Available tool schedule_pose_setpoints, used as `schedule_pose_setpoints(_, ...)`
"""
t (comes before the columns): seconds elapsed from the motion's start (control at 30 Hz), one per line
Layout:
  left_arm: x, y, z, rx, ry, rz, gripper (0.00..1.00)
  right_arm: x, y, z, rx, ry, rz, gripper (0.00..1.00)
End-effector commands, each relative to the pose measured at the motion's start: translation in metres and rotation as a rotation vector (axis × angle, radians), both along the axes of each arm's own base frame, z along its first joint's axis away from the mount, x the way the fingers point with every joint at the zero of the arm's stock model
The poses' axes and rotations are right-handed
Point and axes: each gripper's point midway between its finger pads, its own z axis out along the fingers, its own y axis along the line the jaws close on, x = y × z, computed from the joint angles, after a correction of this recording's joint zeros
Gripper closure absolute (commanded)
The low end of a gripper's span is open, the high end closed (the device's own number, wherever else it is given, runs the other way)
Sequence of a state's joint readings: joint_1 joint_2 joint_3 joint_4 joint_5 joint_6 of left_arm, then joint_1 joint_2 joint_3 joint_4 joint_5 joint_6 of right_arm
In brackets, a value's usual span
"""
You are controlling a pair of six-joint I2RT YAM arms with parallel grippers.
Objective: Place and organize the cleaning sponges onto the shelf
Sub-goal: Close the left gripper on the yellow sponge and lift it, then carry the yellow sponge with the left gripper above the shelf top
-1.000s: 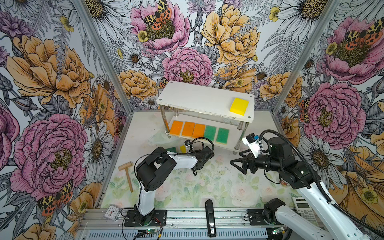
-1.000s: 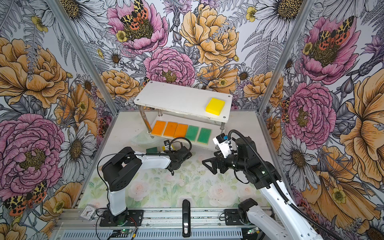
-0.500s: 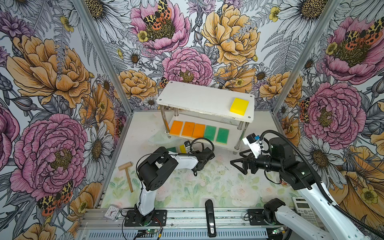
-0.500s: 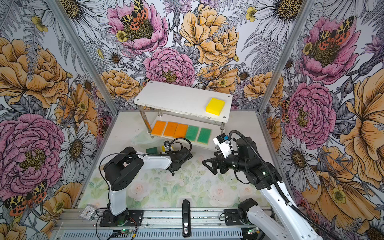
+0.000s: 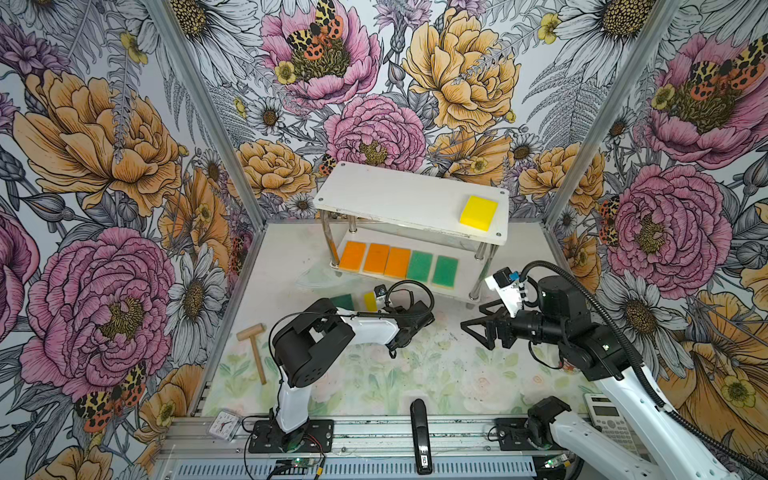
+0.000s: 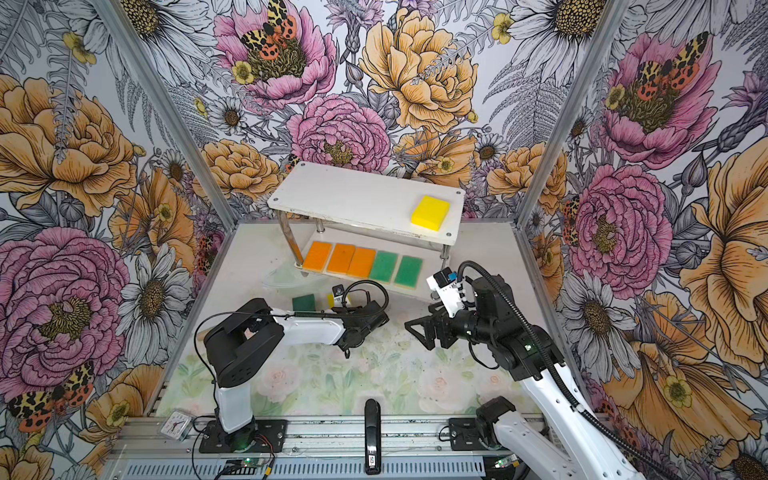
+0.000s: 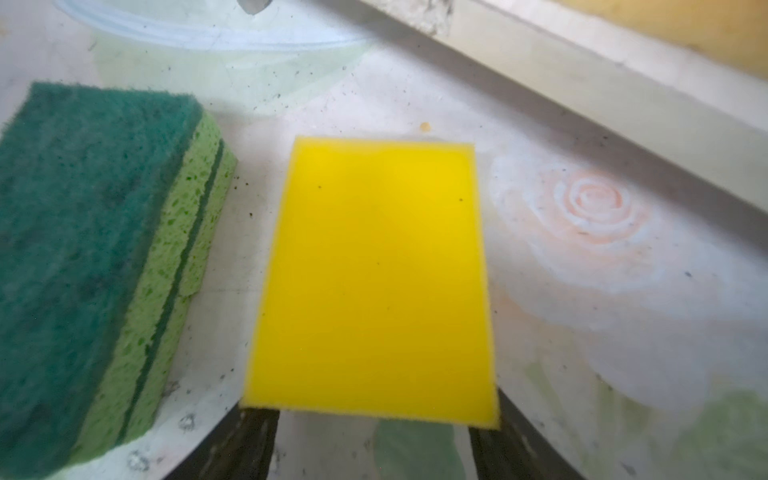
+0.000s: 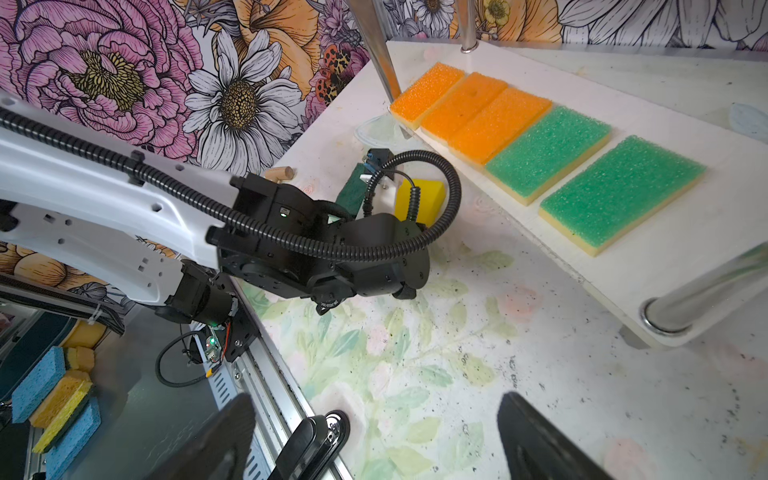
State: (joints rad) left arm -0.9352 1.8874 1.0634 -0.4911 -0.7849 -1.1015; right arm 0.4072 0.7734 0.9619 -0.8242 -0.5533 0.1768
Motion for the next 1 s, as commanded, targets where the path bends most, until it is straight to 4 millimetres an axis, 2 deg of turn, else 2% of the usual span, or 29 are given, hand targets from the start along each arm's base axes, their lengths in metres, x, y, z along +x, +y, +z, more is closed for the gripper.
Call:
schedule_pose_setpoints(0.0,-0.005,-0.006,0.031,-0.056,-0.025,-0.048,0.32,0.0,0.001,0.005,0.018,-0.022,-0.003,0.06)
schedule_pose_setpoints(0.17,-0.011,-0.011,0.063,-0.105,-0.045,-0.118,0.33,0.002,0.004,-0.001,0.015,0.007,0.006,0.06)
schedule_pose_setpoints(0.43,-0.025,-0.018,0.114,-0.189,-0.055,-0.267,0.35,0.01,0.009,-0.02,-0.012,0.083,0.014,0.06)
schedule_pose_setpoints(0.67,-0.036,-0.017,0.167,-0.253,-0.102,-0.343,0.36,0.012,0.013,-0.036,-0.037,0.128,0.018,0.07)
schedule_pose_setpoints(0.83,-0.044,-0.013,0.194,-0.209,-0.096,-0.351,0.36,0.018,0.015,-0.056,-0.091,0.165,0.003,0.07)
schedule_pose_setpoints(0.97,-0.051,-0.028,0.216,-0.207,-0.113,-0.426,0.37,0.021,0.021,-0.075,-0.159,0.192,0.009,0.09)
